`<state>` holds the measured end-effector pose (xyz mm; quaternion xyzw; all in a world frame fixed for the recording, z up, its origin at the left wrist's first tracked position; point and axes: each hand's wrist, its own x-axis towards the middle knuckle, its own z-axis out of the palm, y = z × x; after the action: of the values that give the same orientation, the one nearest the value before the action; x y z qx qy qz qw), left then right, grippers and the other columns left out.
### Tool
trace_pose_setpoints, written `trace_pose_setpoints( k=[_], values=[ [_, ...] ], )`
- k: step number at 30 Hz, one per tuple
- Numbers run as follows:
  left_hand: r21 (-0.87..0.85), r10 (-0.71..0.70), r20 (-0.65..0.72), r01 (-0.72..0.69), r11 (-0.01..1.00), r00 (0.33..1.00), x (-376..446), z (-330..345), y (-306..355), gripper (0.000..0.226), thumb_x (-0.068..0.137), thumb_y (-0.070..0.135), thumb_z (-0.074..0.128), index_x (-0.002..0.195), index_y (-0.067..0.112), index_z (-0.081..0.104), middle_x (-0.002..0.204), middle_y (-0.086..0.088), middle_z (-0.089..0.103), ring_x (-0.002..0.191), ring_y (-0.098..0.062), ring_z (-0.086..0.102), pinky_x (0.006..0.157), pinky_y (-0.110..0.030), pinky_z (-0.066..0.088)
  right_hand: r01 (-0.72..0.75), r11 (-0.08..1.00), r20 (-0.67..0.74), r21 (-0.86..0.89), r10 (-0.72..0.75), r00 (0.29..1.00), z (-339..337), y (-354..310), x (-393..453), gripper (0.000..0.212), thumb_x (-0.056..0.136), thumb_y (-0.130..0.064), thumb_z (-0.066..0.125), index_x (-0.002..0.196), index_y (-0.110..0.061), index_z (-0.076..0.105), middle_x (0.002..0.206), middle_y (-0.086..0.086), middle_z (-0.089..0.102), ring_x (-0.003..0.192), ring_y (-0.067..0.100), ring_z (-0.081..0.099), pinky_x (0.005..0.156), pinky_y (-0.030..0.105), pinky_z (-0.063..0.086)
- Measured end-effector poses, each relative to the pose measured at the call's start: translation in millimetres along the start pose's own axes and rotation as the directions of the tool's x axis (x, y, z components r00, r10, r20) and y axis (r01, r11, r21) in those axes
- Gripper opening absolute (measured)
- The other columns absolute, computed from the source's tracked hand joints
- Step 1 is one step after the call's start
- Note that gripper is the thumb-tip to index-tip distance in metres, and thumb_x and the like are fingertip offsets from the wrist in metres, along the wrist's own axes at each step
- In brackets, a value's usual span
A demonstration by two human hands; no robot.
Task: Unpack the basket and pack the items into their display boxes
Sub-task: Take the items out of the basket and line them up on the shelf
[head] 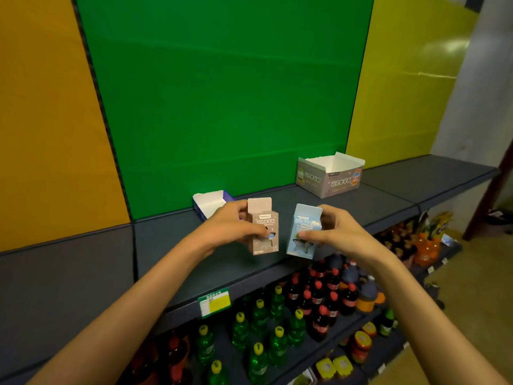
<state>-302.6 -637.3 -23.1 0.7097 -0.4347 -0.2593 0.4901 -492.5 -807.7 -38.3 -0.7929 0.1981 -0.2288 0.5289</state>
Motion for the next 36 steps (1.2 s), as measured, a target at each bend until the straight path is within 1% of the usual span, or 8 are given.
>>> trace_pose_setpoints(
  k=[3, 7, 12, 15, 19, 27, 31, 36],
  values=[
    [0.074, -0.001, -0.014, 0.002, 0.997, 1.0, 41.4, -3.5, 3.7, 0.043, 0.072, 0.012, 0.088, 0.109, 0.019, 0.068, 0.089, 0.008, 0.077, 0.08, -0.005, 0.073, 0.066, -0.023, 0.057, 0.017, 0.998, 0.042, -0.058, -0.015, 0.999, -20.2, 12.1, 48.8, 0.04, 0.073, -0.006, 0.085, 0.106, -0.007, 0.063, 0.095, 0.007, 0.076, 0.094, 0.023, 0.072, 0.08, 0.034, 0.058],
    [0.165, -0.026, -0.1, 0.042, 0.985, 0.995, 106.6, -8.4, 5.7, 0.062, 0.053, 0.044, 0.093, 0.106, 0.023, 0.069, 0.1, -0.008, 0.076, 0.093, -0.022, 0.072, 0.087, -0.04, 0.055, 0.054, 0.976, 0.148, -0.212, -0.023, 0.989, -45.0, 26.1, 116.6, 0.043, 0.069, -0.012, 0.09, 0.103, -0.012, 0.063, 0.094, 0.004, 0.076, 0.09, 0.017, 0.073, 0.084, 0.04, 0.059],
    [0.199, -0.055, -0.223, 0.101, 0.975, 0.973, 174.0, -5.3, -2.6, 0.044, 0.065, 0.029, 0.092, 0.103, 0.025, 0.069, 0.095, -0.005, 0.077, 0.098, -0.027, 0.07, 0.099, -0.045, 0.05, 0.144, 0.909, 0.166, -0.392, -0.084, 0.983, -71.7, 35.1, 184.8, 0.043, 0.065, -0.019, 0.092, 0.098, -0.018, 0.063, 0.094, -0.001, 0.073, 0.086, 0.013, 0.071, 0.081, 0.038, 0.059],
    [0.209, -0.079, -0.269, 0.138, 0.968, 0.96, 206.3, 0.0, -13.0, 0.042, 0.065, 0.029, 0.092, 0.101, 0.023, 0.07, 0.093, -0.007, 0.076, 0.094, -0.03, 0.07, 0.085, -0.036, 0.051, 0.214, 0.769, 0.197, -0.602, -0.117, 0.973, -84.4, 37.0, 223.7, 0.044, 0.064, -0.03, 0.092, 0.096, -0.02, 0.063, 0.094, -0.003, 0.07, 0.085, 0.018, 0.066, 0.078, 0.038, 0.055],
    [0.239, -0.097, -0.344, 0.187, 0.953, 0.934, 245.1, 10.7, -20.0, 0.038, 0.069, 0.025, 0.091, 0.098, 0.013, 0.07, 0.087, -0.004, 0.072, 0.078, -0.016, 0.063, 0.072, -0.029, 0.047, 0.29, 0.536, 0.212, -0.793, -0.203, 0.956, -101.2, 37.8, 276.1, 0.048, 0.065, -0.041, 0.089, 0.098, -0.018, 0.062, 0.097, 0.002, 0.066, 0.089, 0.024, 0.059, 0.073, 0.037, 0.05],
    [0.302, -0.105, -0.493, 0.282, 0.911, 0.864, 310.0, 34.4, -33.6, 0.033, 0.071, 0.022, 0.09, 0.083, 0.021, 0.059, 0.085, 0.001, 0.071, 0.079, -0.013, 0.066, 0.079, -0.032, 0.053, 0.413, 0.263, 0.349, -0.872, -0.257, 0.901, -118.9, 51.2, 353.1, 0.058, 0.067, -0.058, 0.082, 0.105, -0.019, 0.064, 0.1, 0.001, 0.064, 0.101, 0.024, 0.049, 0.077, 0.034, 0.033],
    [0.331, -0.098, -0.515, 0.303, 0.894, 0.851, 331.7, 43.3, -44.9, 0.036, 0.069, 0.021, 0.09, 0.091, 0.021, 0.061, 0.09, -0.004, 0.075, 0.086, -0.019, 0.071, 0.084, -0.04, 0.056, 0.441, 0.179, 0.39, -0.88, -0.261, 0.883, -117.1, 62.2, 378.8, 0.063, 0.069, -0.056, 0.082, 0.117, -0.021, 0.062, 0.112, 0.002, 0.068, 0.112, 0.027, 0.049, 0.094, 0.037, 0.037],
    [0.298, -0.1, -0.58, 0.325, 0.897, 0.808, 348.3, 51.8, -58.9, 0.037, 0.07, 0.024, 0.09, 0.1, 0.021, 0.067, 0.087, -0.002, 0.074, 0.083, -0.018, 0.07, 0.083, -0.04, 0.057, 0.464, 0.082, 0.432, -0.882, -0.254, 0.866, -109.2, 75.7, 397.5, 0.058, 0.072, -0.051, 0.081, 0.118, -0.02, 0.061, 0.115, 0.006, 0.068, 0.118, 0.028, 0.048, 0.096, 0.037, 0.036]
  ],
)
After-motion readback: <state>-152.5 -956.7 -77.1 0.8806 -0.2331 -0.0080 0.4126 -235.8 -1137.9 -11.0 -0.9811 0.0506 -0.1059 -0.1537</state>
